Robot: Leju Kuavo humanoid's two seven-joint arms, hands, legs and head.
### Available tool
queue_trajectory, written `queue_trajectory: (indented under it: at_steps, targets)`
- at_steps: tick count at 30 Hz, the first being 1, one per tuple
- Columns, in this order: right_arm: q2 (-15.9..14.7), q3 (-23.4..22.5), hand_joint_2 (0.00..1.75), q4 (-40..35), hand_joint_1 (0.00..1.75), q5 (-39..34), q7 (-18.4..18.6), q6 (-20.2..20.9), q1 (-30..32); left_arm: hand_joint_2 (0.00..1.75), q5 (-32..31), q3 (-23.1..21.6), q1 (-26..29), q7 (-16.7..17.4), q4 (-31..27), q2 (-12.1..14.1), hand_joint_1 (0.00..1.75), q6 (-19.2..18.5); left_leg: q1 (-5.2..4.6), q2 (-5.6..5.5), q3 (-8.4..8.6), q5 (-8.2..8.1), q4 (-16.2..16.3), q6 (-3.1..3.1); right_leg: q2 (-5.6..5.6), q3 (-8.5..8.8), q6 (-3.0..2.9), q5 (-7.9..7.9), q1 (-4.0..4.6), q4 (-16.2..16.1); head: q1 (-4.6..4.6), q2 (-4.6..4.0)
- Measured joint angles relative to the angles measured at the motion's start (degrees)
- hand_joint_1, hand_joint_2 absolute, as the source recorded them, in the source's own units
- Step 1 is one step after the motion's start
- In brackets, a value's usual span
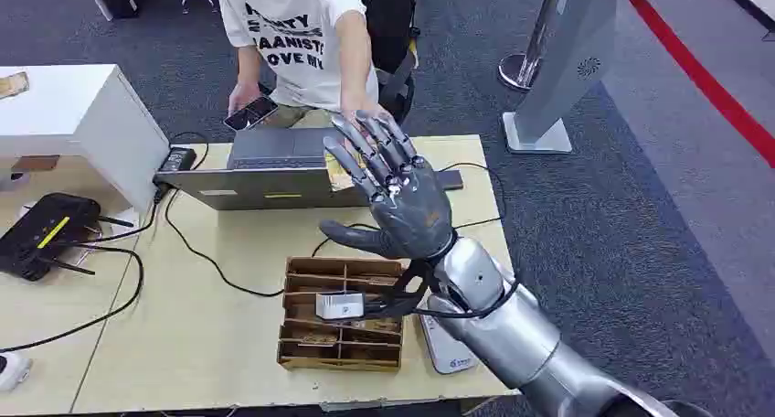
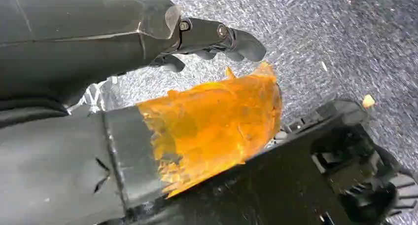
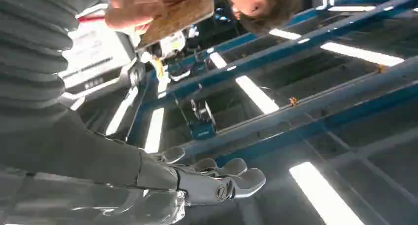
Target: Pass the card to the sensor for recognition and then transmit it.
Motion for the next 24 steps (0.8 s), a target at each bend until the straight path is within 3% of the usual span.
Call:
queue_trajectory:
  at_steps: [2,3,4,5,6,8,24]
  targets:
    - [-0.1,0.2,1.75,2.1,0.00,1.0,0.8,-0.5,-1.1,0.00,-0.1,-0.4,-0.1,0.0,0.0,-0.1,0.00,-0.1,0.00,-0.01,0.00,0.00,0.0,0.00,0.00,0.00,0.00,0.00,0.00,0.0,0.02,0.00]
    - [-0.2,0.3,1.75,3.0,0.10,1.4,0.9,-0.7,-1.6,0.00,-0.1,-0.6,-0.1,0.0,0.0,-0.1,0.00,-0.1,0.00,0.00,0.00,0.00,0.0,0.00,0.00,0.00,0.00,0.00,0.00,0.0,0.00,0.00]
    - [-0.3,0.4,1.75,3.9,0.42,1.9,1.2,-0.8,-2.0,0.00,-0.1,-0.8,-0.1,0.0,0.0,-0.1,0.00,-0.1,0.00,0.00,0.00,0.00,0.0,0.00,0.00,0.00,0.00,0.00,0.00,0.0,0.02,0.00]
    - [-0.4,0.5,1.75,4.8,1.13,2.1,1.5,-1.0,-2.3,0.00,-0.1,-0.8,-0.1,0.0,0.0,-0.1,0.00,-0.1,0.00,0.00,0.00,0.00,0.0,0.00,0.00,0.00,0.00,0.00,0.00,0.0,0.00,0.00]
    - [-0.5,0.6,1.75,5.3,1.48,2.5,1.7,-1.1,-2.5,0.00,-0.1,-0.9,-0.1,0.0,0.0,-0.1,0.00,-0.1,0.00,-0.01,-0.01,0.00,0.0,0.00,0.00,-0.01,0.00,0.00,0.00,0.0,0.02,0.00]
    - [-0.6,0.8,1.75,6.6,1.75,2.9,1.9,-1.2,-2.9,0.00,-0.1,-1.1,-0.1,0.0,0.0,-0.1,0.00,-0.1,0.00,0.00,0.00,0.00,0.0,0.00,0.00,-0.01,0.00,0.00,0.00,0.0,0.00,0.00]
    - [-1.1,1.0,1.75,10.2,1.75,3.3,2.7,-1.4,-3.1,0.00,0.0,-1.2,-0.1,0.0,0.0,-0.1,0.00,-0.1,0.00,0.00,0.00,0.00,0.0,0.00,0.00,-0.01,0.00,0.00,0.00,0.0,0.00,0.00]
